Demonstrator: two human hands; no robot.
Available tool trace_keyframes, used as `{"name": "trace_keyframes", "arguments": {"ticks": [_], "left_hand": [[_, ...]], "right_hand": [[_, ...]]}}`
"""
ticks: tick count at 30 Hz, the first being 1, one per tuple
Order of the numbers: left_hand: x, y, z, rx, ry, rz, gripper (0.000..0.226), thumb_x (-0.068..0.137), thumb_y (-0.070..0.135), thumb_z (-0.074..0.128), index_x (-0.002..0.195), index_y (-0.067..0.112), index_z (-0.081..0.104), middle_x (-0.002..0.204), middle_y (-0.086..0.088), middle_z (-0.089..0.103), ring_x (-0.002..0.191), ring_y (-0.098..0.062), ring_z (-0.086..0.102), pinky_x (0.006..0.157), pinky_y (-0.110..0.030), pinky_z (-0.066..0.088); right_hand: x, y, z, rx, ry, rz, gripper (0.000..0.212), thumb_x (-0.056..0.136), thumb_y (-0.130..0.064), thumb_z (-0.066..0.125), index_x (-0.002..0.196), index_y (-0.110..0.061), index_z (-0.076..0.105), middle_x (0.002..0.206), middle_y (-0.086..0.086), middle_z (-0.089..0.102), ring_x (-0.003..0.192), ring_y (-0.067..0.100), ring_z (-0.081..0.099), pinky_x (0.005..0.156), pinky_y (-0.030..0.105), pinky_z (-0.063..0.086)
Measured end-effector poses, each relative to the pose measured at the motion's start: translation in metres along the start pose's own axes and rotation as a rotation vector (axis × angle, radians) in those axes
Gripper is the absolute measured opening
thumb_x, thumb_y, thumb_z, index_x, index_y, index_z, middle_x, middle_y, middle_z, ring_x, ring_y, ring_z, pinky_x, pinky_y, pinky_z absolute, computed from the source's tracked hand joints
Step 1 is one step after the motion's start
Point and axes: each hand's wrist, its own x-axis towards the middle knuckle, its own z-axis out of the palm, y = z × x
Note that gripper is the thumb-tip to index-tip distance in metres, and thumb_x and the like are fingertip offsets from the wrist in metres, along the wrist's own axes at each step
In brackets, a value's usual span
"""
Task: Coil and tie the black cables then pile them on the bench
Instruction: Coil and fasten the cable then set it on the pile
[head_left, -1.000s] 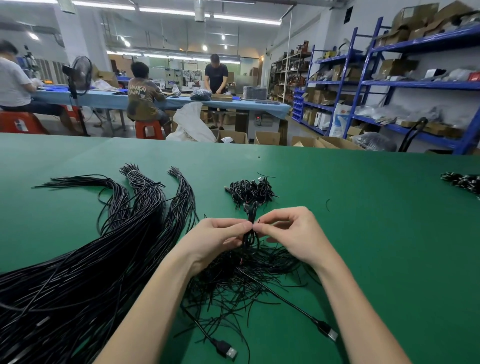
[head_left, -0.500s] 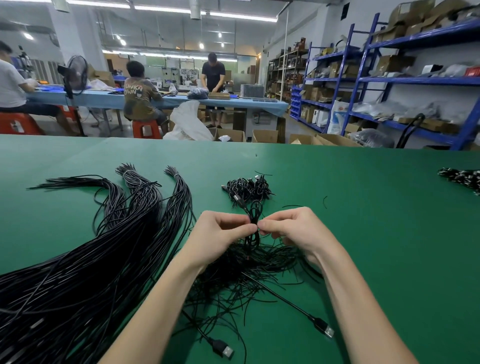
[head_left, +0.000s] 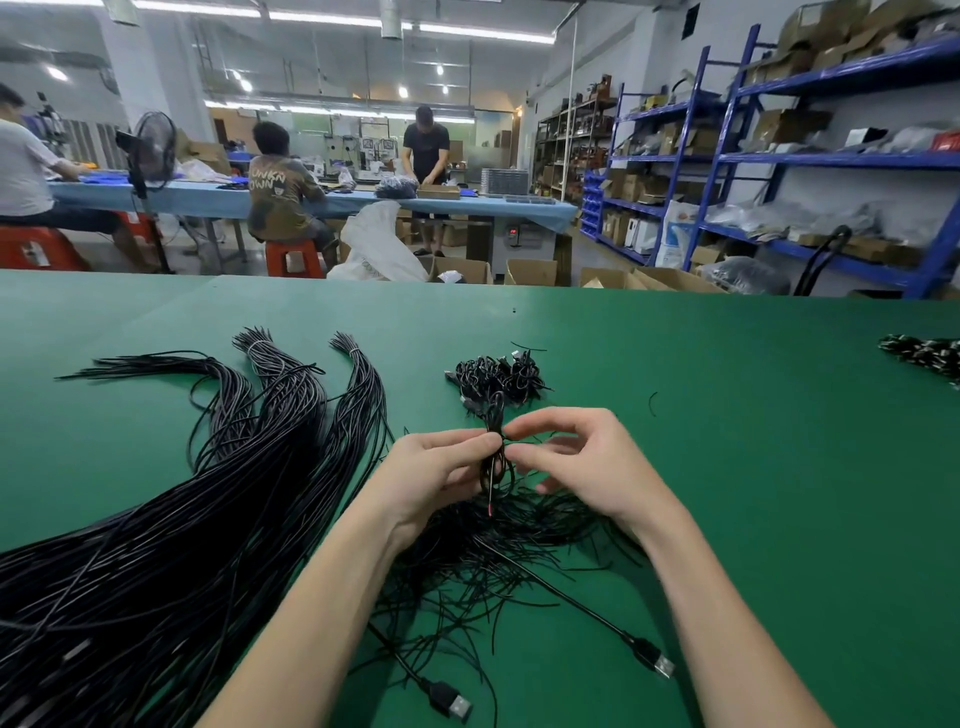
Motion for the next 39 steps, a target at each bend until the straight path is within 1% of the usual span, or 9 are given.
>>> {"name": "trace_keyframes", "arguments": {"ticks": [3,8,13,19,24,28,33,35,39], "left_hand": [[0.000,0.001,0.000,-0.015,-0.021,-0.041,0.047,0.065,0.025,0.083,0.108,0.005,0.076,0.069,-0.005,0.052,0.058,-0.007,0.064,0.059,-0.019,0.054],[-0.002,-0.001,0.001,0.060,-0.012,0.075,0.048,0.065,0.027,0.085,0.108,0.007,0.076,0.083,-0.002,0.076,0.069,-0.007,0.070,0.068,-0.017,0.054],[-0.002,0.002,0.002,0.229,0.064,0.340,0.017,0.076,0.020,0.085,0.093,0.022,0.080,0.088,0.003,0.079,0.082,-0.004,0.073,0.069,-0.011,0.051],[-0.003,0.006,0.000,-0.051,0.034,0.084,0.036,0.069,0.023,0.083,0.099,0.004,0.078,0.088,-0.009,0.077,0.073,-0.014,0.071,0.065,-0.019,0.055],[-0.002,0.006,0.003,-0.160,-0.013,-0.032,0.020,0.067,0.019,0.082,0.084,0.009,0.080,0.074,-0.004,0.072,0.059,-0.008,0.066,0.053,-0.018,0.052],[-0.004,0.007,-0.004,-0.058,-0.062,-0.002,0.025,0.067,0.021,0.082,0.088,0.009,0.080,0.083,-0.007,0.075,0.069,-0.011,0.070,0.064,-0.021,0.056],[-0.008,0.016,-0.012,0.092,-0.162,0.094,0.039,0.070,0.026,0.083,0.101,0.004,0.077,0.091,-0.009,0.076,0.075,-0.011,0.070,0.076,-0.025,0.056],[-0.008,0.018,-0.011,0.065,-0.137,0.053,0.034,0.071,0.024,0.081,0.099,0.005,0.077,0.077,-0.003,0.072,0.064,-0.007,0.066,0.067,-0.020,0.056],[-0.008,0.017,-0.009,-0.131,-0.077,-0.071,0.010,0.069,0.018,0.077,0.076,0.012,0.080,0.073,0.000,0.074,0.059,-0.005,0.067,0.054,-0.015,0.053]], "right_hand": [[-0.001,-0.001,0.000,-0.074,0.085,-0.072,0.005,0.083,-0.030,0.085,0.086,-0.030,0.083,0.078,-0.002,0.078,0.073,0.023,0.075,0.062,0.032,0.062],[0.001,-0.001,0.004,0.068,0.051,0.074,0.009,0.087,-0.018,0.081,0.078,-0.016,0.080,0.070,0.002,0.073,0.060,0.011,0.063,0.050,0.019,0.049],[0.000,-0.007,0.011,0.991,-0.113,0.580,0.007,0.075,-0.007,0.078,0.074,-0.001,0.073,0.069,0.006,0.062,0.051,0.006,0.056,0.039,0.011,0.046],[0.002,-0.008,0.016,-0.011,0.200,-0.098,0.006,0.086,-0.018,0.082,0.091,-0.020,0.080,0.080,-0.006,0.078,0.073,0.009,0.074,0.061,0.021,0.059],[0.000,0.001,0.009,-0.472,0.240,-0.483,0.004,0.091,-0.023,0.078,0.092,-0.021,0.081,0.085,-0.015,0.075,0.083,0.001,0.068,0.067,0.008,0.046],[0.000,-0.001,0.014,-0.311,0.172,-0.274,0.016,0.093,-0.019,0.075,0.077,-0.023,0.076,0.068,-0.011,0.070,0.061,0.005,0.065,0.058,0.012,0.046],[-0.003,-0.021,0.005,0.594,-0.217,0.373,0.013,0.080,-0.017,0.076,0.069,-0.011,0.078,0.064,0.000,0.063,0.050,0.004,0.057,0.044,0.010,0.047],[-0.003,-0.021,0.007,0.573,-0.198,0.348,0.010,0.085,-0.015,0.075,0.079,-0.008,0.077,0.069,0.002,0.067,0.054,0.004,0.060,0.046,0.011,0.049],[-0.005,-0.024,0.006,0.107,-0.050,-0.067,0.013,0.092,-0.002,0.073,0.099,-0.012,0.077,0.088,0.004,0.079,0.075,0.014,0.074,0.066,0.023,0.059]]}}
